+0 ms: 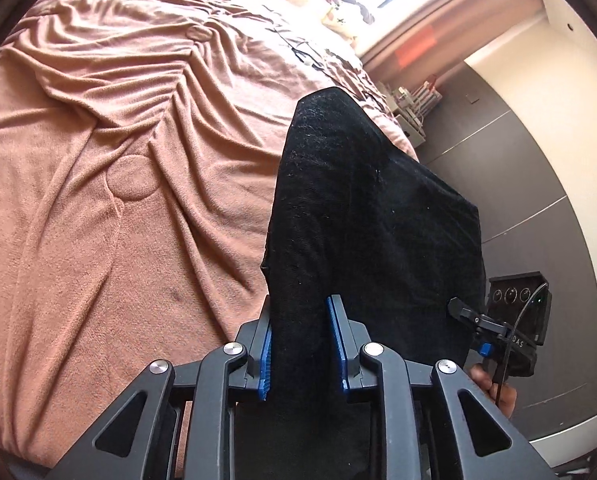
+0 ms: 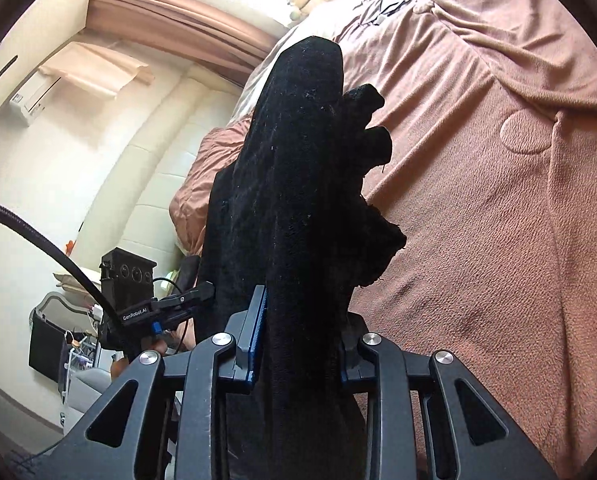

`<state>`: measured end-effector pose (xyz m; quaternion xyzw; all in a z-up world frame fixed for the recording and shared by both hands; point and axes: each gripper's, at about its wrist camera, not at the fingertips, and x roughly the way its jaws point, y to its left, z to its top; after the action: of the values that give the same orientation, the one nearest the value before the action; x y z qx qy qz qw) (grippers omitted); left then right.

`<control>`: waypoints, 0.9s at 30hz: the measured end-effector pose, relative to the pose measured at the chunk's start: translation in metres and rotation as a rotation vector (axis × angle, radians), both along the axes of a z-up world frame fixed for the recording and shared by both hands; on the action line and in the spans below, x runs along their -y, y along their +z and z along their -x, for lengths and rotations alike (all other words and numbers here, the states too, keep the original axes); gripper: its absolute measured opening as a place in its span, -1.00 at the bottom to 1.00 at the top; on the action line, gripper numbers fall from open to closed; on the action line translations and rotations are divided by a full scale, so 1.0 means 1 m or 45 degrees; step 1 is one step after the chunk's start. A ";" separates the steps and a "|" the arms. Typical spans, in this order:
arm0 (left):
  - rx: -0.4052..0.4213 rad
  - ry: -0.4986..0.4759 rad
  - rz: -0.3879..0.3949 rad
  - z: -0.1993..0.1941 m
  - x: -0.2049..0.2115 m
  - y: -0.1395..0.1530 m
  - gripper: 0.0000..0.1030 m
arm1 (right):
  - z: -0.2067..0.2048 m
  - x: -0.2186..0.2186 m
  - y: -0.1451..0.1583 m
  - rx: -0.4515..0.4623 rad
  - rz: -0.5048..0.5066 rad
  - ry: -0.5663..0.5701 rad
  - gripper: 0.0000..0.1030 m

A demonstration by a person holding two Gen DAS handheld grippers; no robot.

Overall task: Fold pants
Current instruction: 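Lift the folded black pants off the bed with both grippers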

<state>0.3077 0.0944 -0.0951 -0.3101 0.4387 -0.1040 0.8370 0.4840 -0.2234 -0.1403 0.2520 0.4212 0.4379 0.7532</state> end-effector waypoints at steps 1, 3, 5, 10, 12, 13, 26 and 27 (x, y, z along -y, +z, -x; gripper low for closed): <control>0.017 -0.007 0.002 0.002 0.002 0.005 -0.51 | 0.005 0.005 0.004 0.015 -0.001 -0.007 -0.52; 0.046 -0.019 0.009 0.004 0.008 0.014 -0.51 | 0.014 0.011 0.013 0.049 0.006 -0.018 -0.52; 0.071 -0.034 0.017 0.005 0.014 0.023 -0.51 | 0.018 0.017 0.019 0.078 0.017 -0.027 -0.52; 0.133 -0.073 0.025 0.006 0.036 0.047 -0.51 | 0.031 0.045 0.043 0.150 0.045 -0.048 -0.52; 0.154 -0.091 0.031 0.005 0.045 0.056 -0.51 | 0.036 0.057 0.055 0.182 0.062 -0.058 -0.52; 0.166 -0.100 0.034 0.004 0.050 0.060 -0.51 | 0.039 0.063 0.060 0.195 0.069 -0.064 -0.52; 0.272 -0.233 0.025 -0.006 0.131 0.109 -0.51 | 0.064 0.146 0.118 0.315 0.137 -0.134 -0.52; 0.279 -0.243 0.027 -0.008 0.137 0.111 -0.51 | 0.067 0.154 0.123 0.323 0.146 -0.141 -0.52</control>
<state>0.3160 -0.0431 0.0163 -0.2626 0.3710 -0.2212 0.8628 0.4172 -0.3775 -0.0175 0.1740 0.3325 0.3991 0.8366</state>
